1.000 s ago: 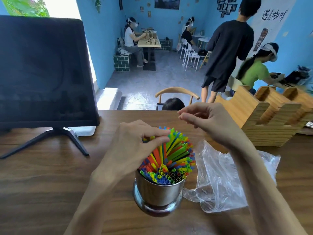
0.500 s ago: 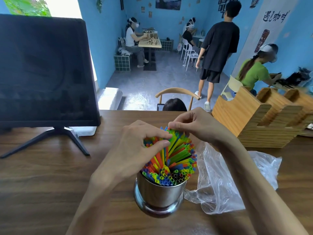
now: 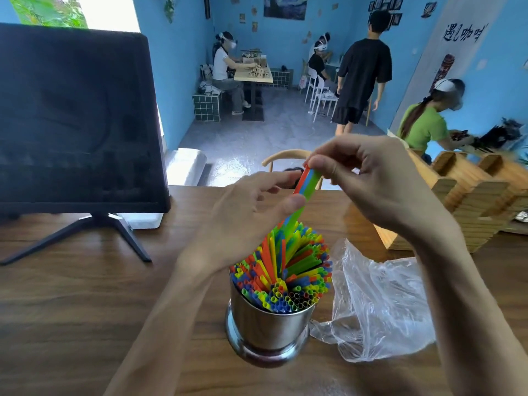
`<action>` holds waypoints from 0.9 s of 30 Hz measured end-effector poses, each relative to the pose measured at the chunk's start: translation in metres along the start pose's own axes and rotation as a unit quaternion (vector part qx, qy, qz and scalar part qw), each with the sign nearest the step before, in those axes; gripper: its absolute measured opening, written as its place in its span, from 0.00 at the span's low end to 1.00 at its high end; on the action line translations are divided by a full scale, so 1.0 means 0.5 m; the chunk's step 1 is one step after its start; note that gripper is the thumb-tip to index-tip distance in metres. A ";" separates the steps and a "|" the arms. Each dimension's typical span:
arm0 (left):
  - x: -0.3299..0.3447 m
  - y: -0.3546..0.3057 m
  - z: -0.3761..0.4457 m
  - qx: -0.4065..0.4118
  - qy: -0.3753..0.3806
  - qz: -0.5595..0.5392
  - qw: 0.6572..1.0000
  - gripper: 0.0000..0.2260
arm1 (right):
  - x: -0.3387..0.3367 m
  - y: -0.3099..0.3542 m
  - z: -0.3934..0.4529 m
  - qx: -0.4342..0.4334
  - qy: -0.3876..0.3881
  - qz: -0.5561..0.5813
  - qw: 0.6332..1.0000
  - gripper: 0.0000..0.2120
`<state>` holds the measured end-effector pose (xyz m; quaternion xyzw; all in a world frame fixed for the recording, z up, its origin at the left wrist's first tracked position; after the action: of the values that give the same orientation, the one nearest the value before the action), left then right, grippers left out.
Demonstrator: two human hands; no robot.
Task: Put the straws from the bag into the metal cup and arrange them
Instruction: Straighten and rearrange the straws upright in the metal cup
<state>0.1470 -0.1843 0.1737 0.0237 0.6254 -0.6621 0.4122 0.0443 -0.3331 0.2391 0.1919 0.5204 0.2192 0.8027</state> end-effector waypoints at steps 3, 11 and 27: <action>0.016 0.000 0.018 -0.001 0.058 0.008 0.998 0.09 | -0.013 0.017 0.003 -0.022 -0.038 -0.024 0.999 0.04; 0.011 -0.021 0.015 0.055 0.052 -0.093 0.993 0.06 | -0.139 0.012 -0.038 -0.066 -0.254 0.029 0.964 0.05; -0.052 -0.036 -0.029 0.132 -0.288 -0.393 0.863 0.06 | 0.167 -0.087 -0.124 0.131 -0.170 0.391 0.895 0.08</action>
<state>0.1465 -0.1608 0.1993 -0.3617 0.3428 -0.8230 0.2726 0.0242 -0.3183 0.1292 0.5177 0.2832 0.4094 0.6959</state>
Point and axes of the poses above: each hand's wrist, its own z-axis towards the middle knuckle, its own x-axis out of the palm, y = z × x, the point moved 4 cm from there along z, towards the middle knuckle, and after that the axes turned 12 degrees about y, right-handed, at the moved point
